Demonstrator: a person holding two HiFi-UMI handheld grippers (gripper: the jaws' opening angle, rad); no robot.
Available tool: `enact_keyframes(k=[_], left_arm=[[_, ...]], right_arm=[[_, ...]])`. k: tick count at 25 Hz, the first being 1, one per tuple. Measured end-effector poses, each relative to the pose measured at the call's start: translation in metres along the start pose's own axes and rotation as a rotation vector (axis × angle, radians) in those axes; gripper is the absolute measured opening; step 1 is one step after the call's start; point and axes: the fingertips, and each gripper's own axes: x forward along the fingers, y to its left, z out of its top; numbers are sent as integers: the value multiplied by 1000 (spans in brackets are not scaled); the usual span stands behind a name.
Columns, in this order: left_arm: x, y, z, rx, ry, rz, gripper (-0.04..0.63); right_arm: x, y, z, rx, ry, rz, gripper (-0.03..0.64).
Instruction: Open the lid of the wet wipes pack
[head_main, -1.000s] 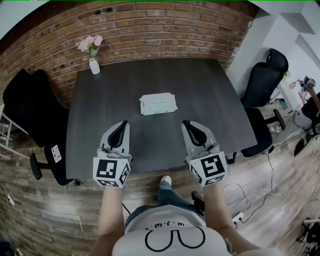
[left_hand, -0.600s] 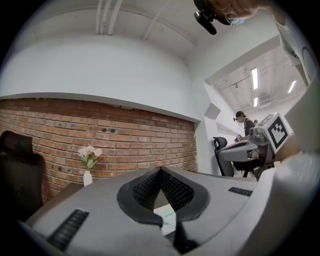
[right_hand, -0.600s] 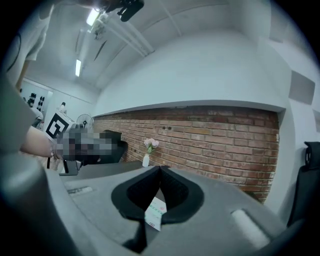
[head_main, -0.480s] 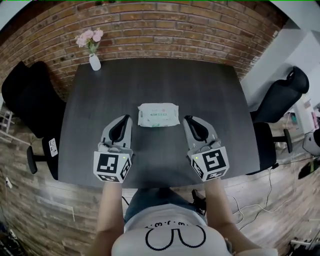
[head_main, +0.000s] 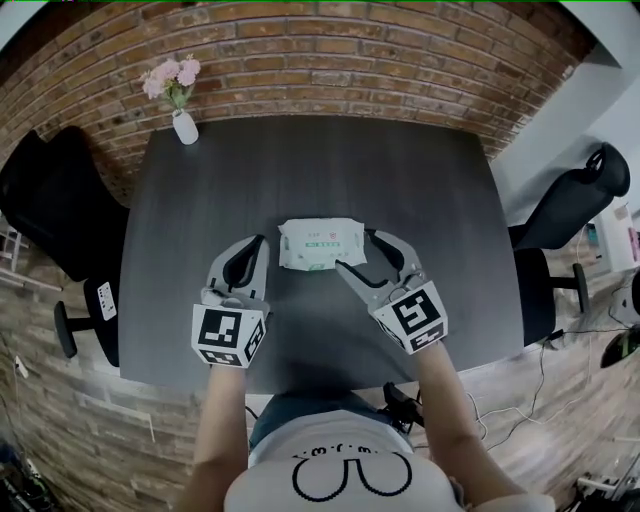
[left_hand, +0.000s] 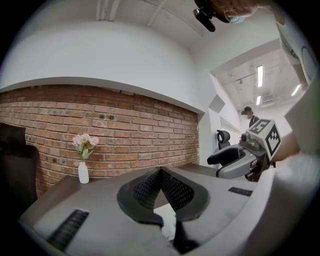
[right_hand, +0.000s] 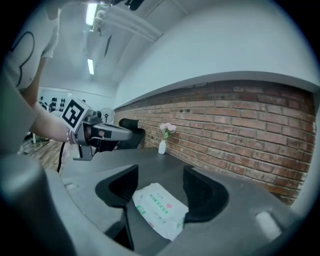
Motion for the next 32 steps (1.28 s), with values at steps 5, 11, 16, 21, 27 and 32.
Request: enact_keyframes(k=[5, 11, 16, 21, 27, 32], left_arm=[[11, 14, -20, -26, 43, -7, -2], [22, 27, -47, -54, 91, -18, -2], [27, 35, -62, -71, 112, -24, -2], [30, 40, -71, -88, 119, -27, -2], [30, 42, -72, -95, 118, -29, -2], [31, 40, -72, -97, 117, -32, -2]], right_arm=[[40, 7, -38, -34, 105, 123, 268], [85, 10, -96, -66, 270, 241, 256], [109, 5, -129, -164, 357, 321, 253], [120, 8, -149, -225, 415, 394, 250], [120, 15, -149, -178, 430, 483, 179], [120, 10, -151, -57, 471, 561, 160]])
